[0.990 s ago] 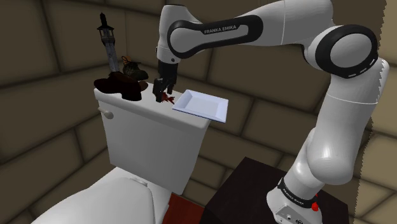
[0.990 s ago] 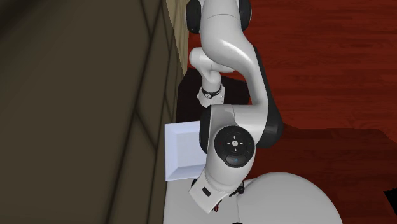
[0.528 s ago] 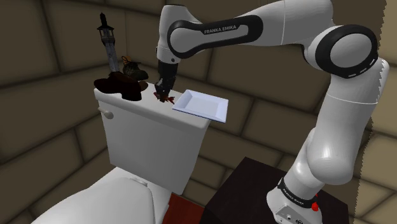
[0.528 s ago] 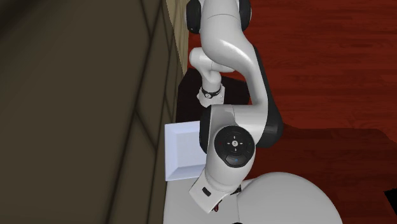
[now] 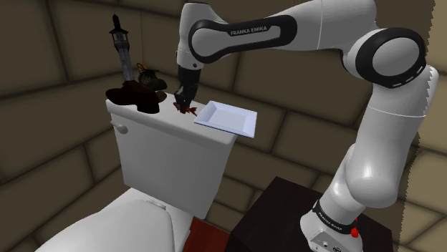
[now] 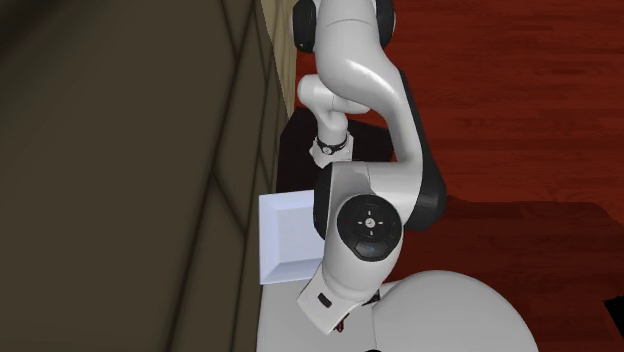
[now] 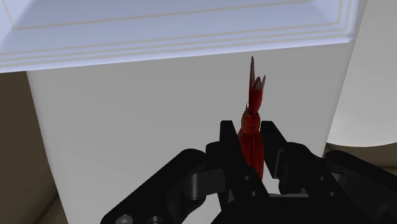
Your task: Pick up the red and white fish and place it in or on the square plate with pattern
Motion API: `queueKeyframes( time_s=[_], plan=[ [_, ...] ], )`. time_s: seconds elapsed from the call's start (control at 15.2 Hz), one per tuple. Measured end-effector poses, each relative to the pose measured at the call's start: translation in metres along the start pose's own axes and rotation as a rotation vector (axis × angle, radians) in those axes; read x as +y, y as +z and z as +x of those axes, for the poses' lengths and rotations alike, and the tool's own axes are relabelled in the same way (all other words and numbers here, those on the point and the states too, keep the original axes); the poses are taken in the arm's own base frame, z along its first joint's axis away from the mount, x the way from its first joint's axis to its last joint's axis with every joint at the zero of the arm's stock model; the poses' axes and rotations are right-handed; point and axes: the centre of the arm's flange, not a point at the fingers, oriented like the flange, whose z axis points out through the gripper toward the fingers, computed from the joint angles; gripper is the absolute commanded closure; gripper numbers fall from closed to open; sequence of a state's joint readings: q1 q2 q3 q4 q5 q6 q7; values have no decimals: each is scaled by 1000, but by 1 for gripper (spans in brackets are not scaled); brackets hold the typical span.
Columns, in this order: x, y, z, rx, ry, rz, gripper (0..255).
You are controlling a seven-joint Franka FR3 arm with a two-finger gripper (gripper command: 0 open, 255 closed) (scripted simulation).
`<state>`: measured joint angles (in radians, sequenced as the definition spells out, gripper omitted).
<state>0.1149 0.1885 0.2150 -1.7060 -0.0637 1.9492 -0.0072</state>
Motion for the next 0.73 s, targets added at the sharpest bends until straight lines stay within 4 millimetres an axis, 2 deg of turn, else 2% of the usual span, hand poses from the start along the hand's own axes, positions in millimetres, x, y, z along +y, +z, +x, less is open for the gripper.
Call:
queueKeyframes(
  time_s=[0.73],
  plan=[
    [0,-56,4,0,0,0,255]
  ],
)
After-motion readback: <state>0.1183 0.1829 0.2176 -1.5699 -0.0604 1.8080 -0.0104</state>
